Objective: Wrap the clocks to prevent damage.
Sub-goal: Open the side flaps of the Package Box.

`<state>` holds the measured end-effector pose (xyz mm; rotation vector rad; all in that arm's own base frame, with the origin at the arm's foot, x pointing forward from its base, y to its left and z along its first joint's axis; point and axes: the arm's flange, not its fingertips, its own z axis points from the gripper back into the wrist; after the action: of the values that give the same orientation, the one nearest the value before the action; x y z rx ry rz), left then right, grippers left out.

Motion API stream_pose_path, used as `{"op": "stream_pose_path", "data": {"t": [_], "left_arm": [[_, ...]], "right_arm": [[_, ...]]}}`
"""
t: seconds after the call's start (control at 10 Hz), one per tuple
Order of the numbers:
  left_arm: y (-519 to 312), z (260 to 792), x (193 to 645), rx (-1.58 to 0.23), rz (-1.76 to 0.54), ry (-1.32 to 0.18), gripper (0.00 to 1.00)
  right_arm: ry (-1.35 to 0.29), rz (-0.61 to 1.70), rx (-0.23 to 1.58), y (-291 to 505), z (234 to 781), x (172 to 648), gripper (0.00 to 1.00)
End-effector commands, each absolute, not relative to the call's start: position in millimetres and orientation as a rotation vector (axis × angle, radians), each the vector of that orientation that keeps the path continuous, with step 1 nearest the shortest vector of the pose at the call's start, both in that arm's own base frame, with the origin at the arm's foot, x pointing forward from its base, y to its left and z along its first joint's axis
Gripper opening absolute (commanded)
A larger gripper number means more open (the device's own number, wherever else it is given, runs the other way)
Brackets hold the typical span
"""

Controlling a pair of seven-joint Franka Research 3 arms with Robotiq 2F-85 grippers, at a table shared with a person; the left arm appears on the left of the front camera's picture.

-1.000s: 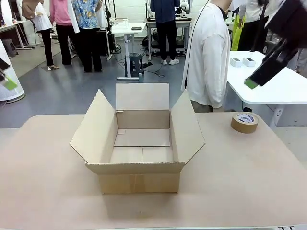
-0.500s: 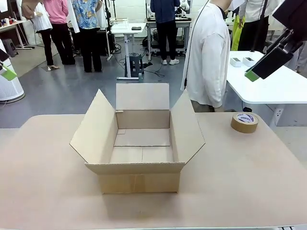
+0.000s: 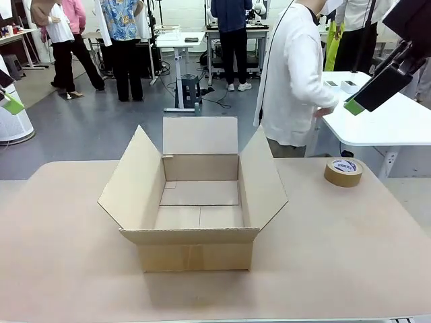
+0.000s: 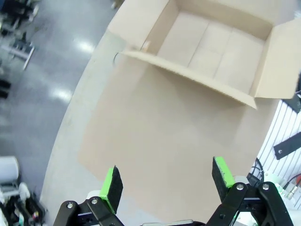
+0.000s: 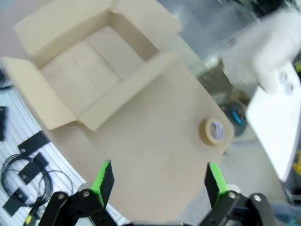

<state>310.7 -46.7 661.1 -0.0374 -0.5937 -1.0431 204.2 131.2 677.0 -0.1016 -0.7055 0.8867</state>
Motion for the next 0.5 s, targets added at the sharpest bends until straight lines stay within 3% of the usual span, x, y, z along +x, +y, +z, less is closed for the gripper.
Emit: {"op": "stream_pose_path", "data": {"t": [0.0,0.2,0.4], "left_arm": [[-24.2,673.5,332.7,-0.311,-1.278,-0.585,1.00],[2.0,670.5,355.6,-0.423,-1.364,-0.599,1.00],[34.3,651.7,357.6,-0.454,-1.341,-0.671,1.00]], "right_arm": [[-0.693,1.029,0.117,91.7,679.7,234.1,1.00],[-0.718,1.038,0.291,54.0,668.5,252.9,1.00],[-0.782,0.957,0.322,8.4,659.9,259.8,1.00]]}}
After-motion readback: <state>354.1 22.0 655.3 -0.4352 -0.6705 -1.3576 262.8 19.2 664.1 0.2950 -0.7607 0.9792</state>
